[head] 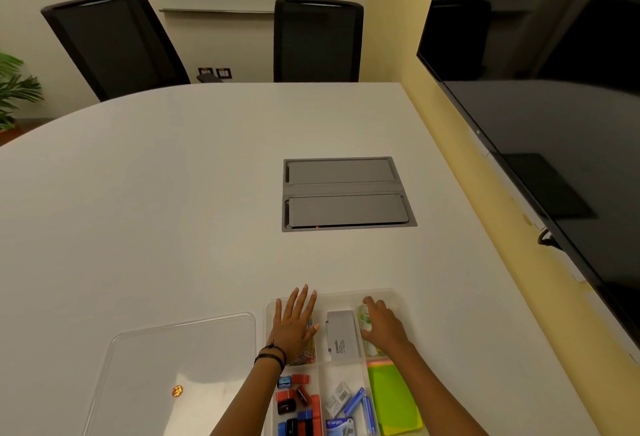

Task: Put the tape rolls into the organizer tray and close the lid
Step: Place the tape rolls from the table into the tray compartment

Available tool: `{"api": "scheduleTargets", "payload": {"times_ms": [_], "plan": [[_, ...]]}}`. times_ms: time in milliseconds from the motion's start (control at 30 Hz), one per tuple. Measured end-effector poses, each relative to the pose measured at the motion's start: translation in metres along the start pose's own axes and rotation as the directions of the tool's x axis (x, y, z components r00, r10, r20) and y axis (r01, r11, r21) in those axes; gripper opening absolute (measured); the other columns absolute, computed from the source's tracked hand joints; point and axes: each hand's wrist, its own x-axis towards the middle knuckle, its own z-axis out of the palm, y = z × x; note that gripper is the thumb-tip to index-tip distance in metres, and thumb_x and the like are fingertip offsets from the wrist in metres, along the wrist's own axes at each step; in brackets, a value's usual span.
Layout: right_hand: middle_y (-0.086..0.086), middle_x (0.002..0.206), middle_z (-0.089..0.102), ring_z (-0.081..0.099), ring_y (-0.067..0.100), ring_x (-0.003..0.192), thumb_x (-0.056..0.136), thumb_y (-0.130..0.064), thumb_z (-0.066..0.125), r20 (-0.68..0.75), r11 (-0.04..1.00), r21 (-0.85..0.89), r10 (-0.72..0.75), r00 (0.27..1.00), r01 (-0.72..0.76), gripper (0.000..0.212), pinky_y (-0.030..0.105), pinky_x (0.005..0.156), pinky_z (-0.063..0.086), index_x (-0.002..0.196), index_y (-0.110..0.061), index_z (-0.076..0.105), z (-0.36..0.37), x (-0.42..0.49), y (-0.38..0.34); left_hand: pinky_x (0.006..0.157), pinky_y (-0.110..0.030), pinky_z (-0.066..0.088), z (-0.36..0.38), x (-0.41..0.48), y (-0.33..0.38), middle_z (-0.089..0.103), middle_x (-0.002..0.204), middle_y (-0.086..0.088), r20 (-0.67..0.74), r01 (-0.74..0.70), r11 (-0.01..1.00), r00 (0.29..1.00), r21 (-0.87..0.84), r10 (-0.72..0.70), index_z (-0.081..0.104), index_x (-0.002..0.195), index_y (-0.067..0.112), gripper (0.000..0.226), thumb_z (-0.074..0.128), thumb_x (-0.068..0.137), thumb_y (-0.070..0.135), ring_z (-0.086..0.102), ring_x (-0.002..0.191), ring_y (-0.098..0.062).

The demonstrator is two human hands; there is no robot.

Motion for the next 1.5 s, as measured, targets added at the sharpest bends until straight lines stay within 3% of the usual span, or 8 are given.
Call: {"api": "scheduleTargets", "payload": {"times_ms": [133,333,533,667,800,900,1033,1500], "plan": [[0.015,0.138,0.036,0.050,0.030,0.117,0.086,-0.030,0.064,0.008,0.999,-0.043,0.004,1.000,-0.004,0.062,0.035,0.091,0.049,0.137,-0.017,0.033,0.002,0.000,-0.004,0.112,-0.040,-0.012,-0.009,0.001,0.000,-0.042,0.144,0.004,0.042,0.015,0.997,0.999,0.078,-0.018,-0.026,0.140,0.023,0.059,0.007,0.097,0.047,-0.036,0.132,-0.012],[0.016,0.134,0.038,0.055,0.030,0.110,0.087,-0.023,0.062,-0.023,0.997,-0.075,0.014,1.000,-0.016,0.047,0.036,0.086,0.052,0.128,-0.013,0.040,0.005,0.002,-0.006,0.108,-0.038,-0.022,-0.015,0.003,0.001,-0.033,0.150,-0.002,0.080,0.004,0.999,0.997,0.034,-0.006,-0.016,0.143,0.017,0.059,-0.007,0.094,0.048,-0.028,0.137,-0.017],[0.011,0.125,0.050,0.060,0.024,0.101,0.091,-0.018,0.056,-0.055,0.997,-0.075,-0.034,0.998,0.030,0.015,0.030,0.077,0.047,0.098,-0.022,0.043,0.005,-0.002,-0.001,0.108,-0.038,-0.022,-0.013,0.001,0.002,-0.034,0.149,-0.003,0.018,0.010,0.999,1.000,0.048,-0.011,-0.017,0.143,0.017,0.059,-0.009,0.093,0.048,-0.029,0.136,-0.018],[0.010,0.120,0.053,0.059,0.024,0.101,0.091,-0.021,0.056,-0.074,0.999,-0.035,-0.021,0.997,0.019,0.025,0.024,0.067,0.035,0.089,-0.020,0.031,0.007,-0.004,0.005,0.108,-0.038,-0.022,-0.010,0.002,0.002,-0.034,0.149,-0.001,-0.031,-0.002,0.998,1.000,0.061,0.003,-0.017,0.143,0.017,0.059,-0.008,0.093,0.048,-0.029,0.136,-0.017],[0.011,0.122,0.051,0.058,0.024,0.102,0.089,-0.028,0.059,-0.058,1.000,-0.027,0.009,0.998,-0.010,0.031,0.024,0.068,0.035,0.089,-0.019,0.029,0.005,-0.005,0.005,0.113,-0.040,-0.010,-0.004,0.000,0.001,-0.042,0.145,0.003,-0.082,0.004,0.995,0.997,0.102,0.004,-0.025,0.140,0.022,0.059,0.006,0.096,0.048,-0.034,0.133,-0.013],[0.010,0.123,0.050,0.059,0.025,0.103,0.088,-0.031,0.059,-0.043,0.997,-0.065,0.047,0.998,-0.049,0.027,0.030,0.076,0.046,0.092,-0.022,0.033,0.005,-0.007,-0.001,0.108,-0.038,-0.020,-0.003,-0.001,0.001,-0.043,0.144,0.008,-0.116,-0.012,0.996,0.993,0.093,0.022,-0.027,0.139,0.026,0.063,0.015,0.097,0.048,-0.035,0.132,-0.009],[0.009,0.125,0.049,0.059,0.025,0.104,0.086,-0.037,0.061,-0.044,0.991,-0.067,0.115,0.992,-0.118,0.041,0.031,0.079,0.049,0.116,-0.013,0.047,0.007,-0.007,-0.003,0.108,-0.037,-0.022,-0.010,0.001,0.002,-0.034,0.149,0.001,-0.049,0.002,0.996,0.999,0.084,0.003,-0.017,0.143,0.019,0.059,-0.004,0.094,0.049,-0.029,0.136,-0.015],[0.011,0.125,0.048,0.061,0.027,0.103,0.084,-0.032,0.065,-0.058,0.988,0.004,0.155,0.986,-0.155,0.047,0.033,0.081,0.051,0.118,-0.009,0.043,0.005,0.001,-0.006,0.109,-0.038,-0.021,-0.007,0.001,0.001,-0.033,0.150,-0.001,-0.084,-0.021,0.996,0.996,0.086,0.028,-0.015,0.143,0.018,0.059,-0.001,0.095,0.049,-0.028,0.137,-0.017]]}}
